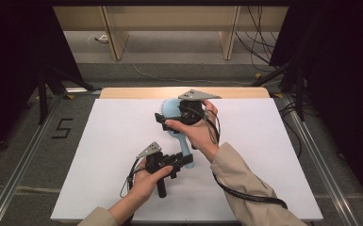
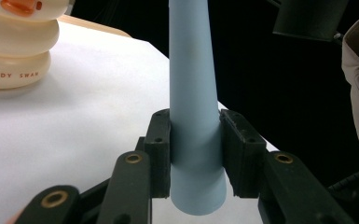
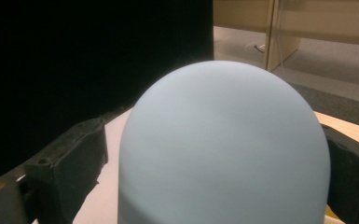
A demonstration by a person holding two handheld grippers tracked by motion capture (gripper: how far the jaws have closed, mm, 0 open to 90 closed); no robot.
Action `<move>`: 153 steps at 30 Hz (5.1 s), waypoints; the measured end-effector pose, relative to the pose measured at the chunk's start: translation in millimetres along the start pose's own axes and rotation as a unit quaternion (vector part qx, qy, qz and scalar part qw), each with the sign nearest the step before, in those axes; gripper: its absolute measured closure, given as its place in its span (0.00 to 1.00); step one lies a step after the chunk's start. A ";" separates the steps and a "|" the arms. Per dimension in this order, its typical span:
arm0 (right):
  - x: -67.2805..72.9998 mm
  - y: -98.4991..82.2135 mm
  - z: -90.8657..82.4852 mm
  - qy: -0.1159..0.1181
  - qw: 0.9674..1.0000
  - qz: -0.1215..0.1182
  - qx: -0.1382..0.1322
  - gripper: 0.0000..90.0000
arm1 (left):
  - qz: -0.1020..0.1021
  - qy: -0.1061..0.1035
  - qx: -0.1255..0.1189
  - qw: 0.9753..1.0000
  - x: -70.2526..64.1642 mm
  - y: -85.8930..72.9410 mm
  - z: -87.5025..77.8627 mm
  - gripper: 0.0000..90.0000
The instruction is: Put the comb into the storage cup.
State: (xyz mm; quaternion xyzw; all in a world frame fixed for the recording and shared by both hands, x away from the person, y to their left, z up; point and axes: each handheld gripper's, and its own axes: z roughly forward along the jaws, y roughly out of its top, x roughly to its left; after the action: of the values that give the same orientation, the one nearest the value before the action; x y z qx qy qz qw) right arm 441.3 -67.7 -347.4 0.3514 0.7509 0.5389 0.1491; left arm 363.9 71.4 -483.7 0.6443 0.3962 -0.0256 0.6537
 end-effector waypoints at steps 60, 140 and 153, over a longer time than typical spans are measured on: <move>3.2 0.5 -2.2 -0.016 1.000 0.013 0.013 0.24 | 0.007 0.004 0.004 1.000 0.2 -0.7 0.4 0.72; -20.3 6.9 -21.8 -0.044 0.998 0.015 -0.050 0.24 | 0.177 0.163 0.060 0.969 22.1 19.9 -67.2 0.00; -27.9 7.8 -24.2 -0.053 0.997 0.009 -0.063 0.24 | 0.198 0.192 0.065 0.959 30.5 19.9 -82.9 0.00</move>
State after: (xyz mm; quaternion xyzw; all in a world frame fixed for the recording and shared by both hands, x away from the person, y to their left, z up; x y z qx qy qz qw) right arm 449.4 -102.7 -335.5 0.3761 0.7032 0.5671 0.2060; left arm 355.5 160.8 -472.2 0.7439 0.3758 0.2029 0.5140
